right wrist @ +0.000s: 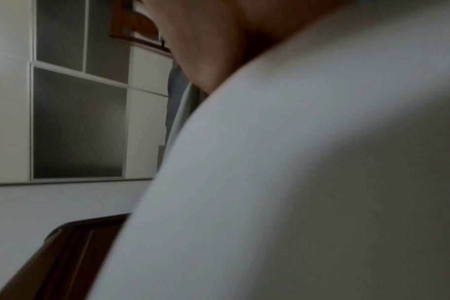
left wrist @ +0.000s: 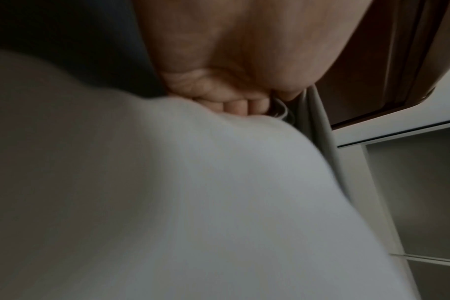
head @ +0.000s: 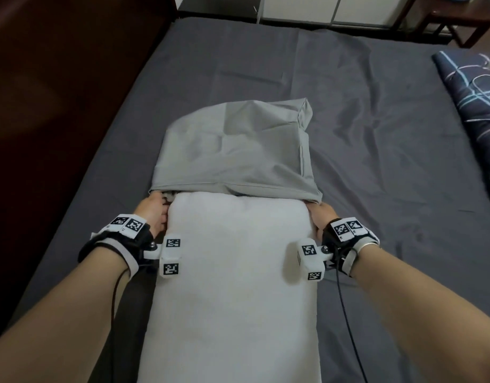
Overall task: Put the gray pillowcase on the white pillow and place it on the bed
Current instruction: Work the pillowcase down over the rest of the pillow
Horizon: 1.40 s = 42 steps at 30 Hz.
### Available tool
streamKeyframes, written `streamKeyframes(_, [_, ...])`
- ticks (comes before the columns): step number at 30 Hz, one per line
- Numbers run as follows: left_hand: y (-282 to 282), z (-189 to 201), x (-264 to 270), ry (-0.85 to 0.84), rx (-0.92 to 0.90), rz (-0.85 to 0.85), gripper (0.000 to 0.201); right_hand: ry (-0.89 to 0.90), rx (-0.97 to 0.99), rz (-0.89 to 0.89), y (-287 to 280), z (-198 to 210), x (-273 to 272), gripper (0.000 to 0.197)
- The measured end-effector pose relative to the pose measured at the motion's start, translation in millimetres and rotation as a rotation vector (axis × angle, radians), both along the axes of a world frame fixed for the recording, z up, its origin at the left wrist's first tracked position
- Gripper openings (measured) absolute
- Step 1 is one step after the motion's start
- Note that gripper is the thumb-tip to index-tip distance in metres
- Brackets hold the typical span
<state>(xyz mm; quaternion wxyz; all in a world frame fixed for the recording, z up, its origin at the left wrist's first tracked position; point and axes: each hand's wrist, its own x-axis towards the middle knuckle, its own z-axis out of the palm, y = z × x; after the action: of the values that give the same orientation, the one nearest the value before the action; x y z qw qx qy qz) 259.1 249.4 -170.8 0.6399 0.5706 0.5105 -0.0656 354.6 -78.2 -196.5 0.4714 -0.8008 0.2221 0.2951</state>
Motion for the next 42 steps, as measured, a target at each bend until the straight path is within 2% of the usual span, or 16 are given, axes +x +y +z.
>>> streamKeyframes(4, [-1,29,0,0.013,-0.036,-0.107,0.045,-0.053,-0.202,0.113,-9,19,-11,0.04])
streamKeyframes(6, [-1,32,-6,0.062,-0.021,-0.187,0.045,-0.012,-0.202,0.097,-14,19,-19,0.04])
streamKeyframes(8, [-4,25,-18,0.134,0.016,-0.246,0.046,0.015,-0.134,-0.012,-21,17,-28,0.041])
streamKeyframes(10, [-6,12,-32,0.214,0.032,-0.3,0.05,0.032,-0.181,-0.023,-28,10,-32,0.041])
streamKeyframes(14, [-13,-1,-55,0.375,0.087,-0.48,0.051,-0.021,-0.26,0.076,-33,11,-42,0.042])
streamKeyframes(18, [-14,-4,-66,0.451,0.233,-0.542,0.045,-0.065,-0.211,0.042,-22,18,-41,0.039])
streamKeyframes(21, [-21,4,-55,0.348,0.572,-0.525,0.045,-0.085,-0.149,0.052,-17,15,-40,0.041])
streamKeyframes(24, [-49,29,-34,0.025,0.844,-0.404,0.027,-0.084,-0.015,0.007,-12,14,-36,0.042])
streamKeyframes(25, [-61,35,-25,-0.091,0.805,-0.463,0.014,-0.089,-0.002,-0.004,-11,11,-34,0.041])
streamKeyframes(26, [-74,37,-18,-0.178,0.706,-0.577,0.015,-0.094,0.028,-0.025,-10,11,-33,0.04])
streamKeyframes(27, [-89,38,-12,-0.227,0.58,-0.709,0.022,-0.091,0.056,-0.037,-10,12,-33,0.04])
streamKeyframes(29, [-120,39,-8,-0.258,0.408,-0.9,0.011,-0.097,0.108,-0.054,-7,16,-36,0.04])
streamKeyframes(33, [-157,43,5,-0.315,0.49,-1.072,0.057,-0.132,0.202,0.056,-9,27,-43,0.035])
streamKeyframes(36, [-176,49,16,-0.191,0.621,-1.239,0.084,-0.088,0.266,0.099,-8,36,-47,0.033])
streamKeyframes(39, [-189,55,22,-0.067,0.824,-1.279,0.088,-0.161,0.227,0.21,-9,45,-48,0.04])
streamKeyframes(42, [-186,60,21,0.007,0.862,-1.272,0.083,-0.284,0.15,0.164,-16,58,-43,0.022])
